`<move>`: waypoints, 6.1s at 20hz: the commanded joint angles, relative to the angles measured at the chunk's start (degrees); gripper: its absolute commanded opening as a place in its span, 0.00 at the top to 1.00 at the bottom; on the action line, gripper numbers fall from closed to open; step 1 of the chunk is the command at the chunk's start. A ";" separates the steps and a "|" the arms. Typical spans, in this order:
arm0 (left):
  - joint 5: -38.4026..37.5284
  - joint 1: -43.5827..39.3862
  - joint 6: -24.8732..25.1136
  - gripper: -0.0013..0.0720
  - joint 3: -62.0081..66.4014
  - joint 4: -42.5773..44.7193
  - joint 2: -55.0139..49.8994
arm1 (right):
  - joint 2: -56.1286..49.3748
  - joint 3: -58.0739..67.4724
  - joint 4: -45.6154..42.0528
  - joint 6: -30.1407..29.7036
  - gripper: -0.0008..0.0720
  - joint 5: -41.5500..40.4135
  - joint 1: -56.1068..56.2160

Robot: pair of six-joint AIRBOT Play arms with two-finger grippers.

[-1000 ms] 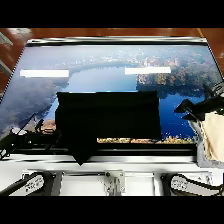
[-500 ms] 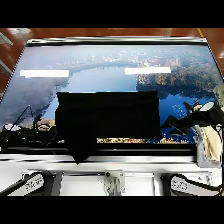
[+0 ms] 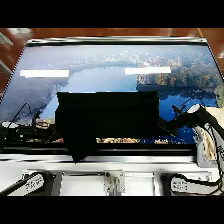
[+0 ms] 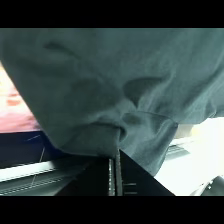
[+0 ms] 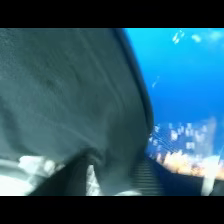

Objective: Fold the shirts.

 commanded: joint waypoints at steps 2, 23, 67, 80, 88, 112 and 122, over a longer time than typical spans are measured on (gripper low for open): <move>-0.50 0.07 0.35 0.93 2.62 0.00 -0.02 | -0.22 1.88 0.96 -0.20 0.91 -1.46 3.28; -2.19 -8.72 -12.81 0.92 59.65 0.07 -40.44 | -16.37 33.24 -1.22 6.25 0.91 -18.97 7.93; 36.26 -62.53 -11.17 0.93 64.39 -25.29 -50.10 | 17.35 33.97 19.04 8.22 0.91 13.77 -2.19; 10.62 -23.32 -12.04 0.93 64.41 11.61 -17.57 | -1.16 33.99 15.98 6.05 0.91 -21.40 33.14; -5.01 -11.08 -11.98 0.93 64.39 11.61 -3.58 | -22.32 33.99 54.21 -3.98 0.19 -39.15 44.96; -5.70 -15.06 -12.22 0.93 64.35 11.58 -4.24 | -17.07 23.87 14.38 4.09 0.06 -6.21 16.50; -4.94 -15.06 -13.07 0.93 64.35 11.58 -4.24 | -17.35 28.52 32.72 -10.88 0.91 -3.67 13.81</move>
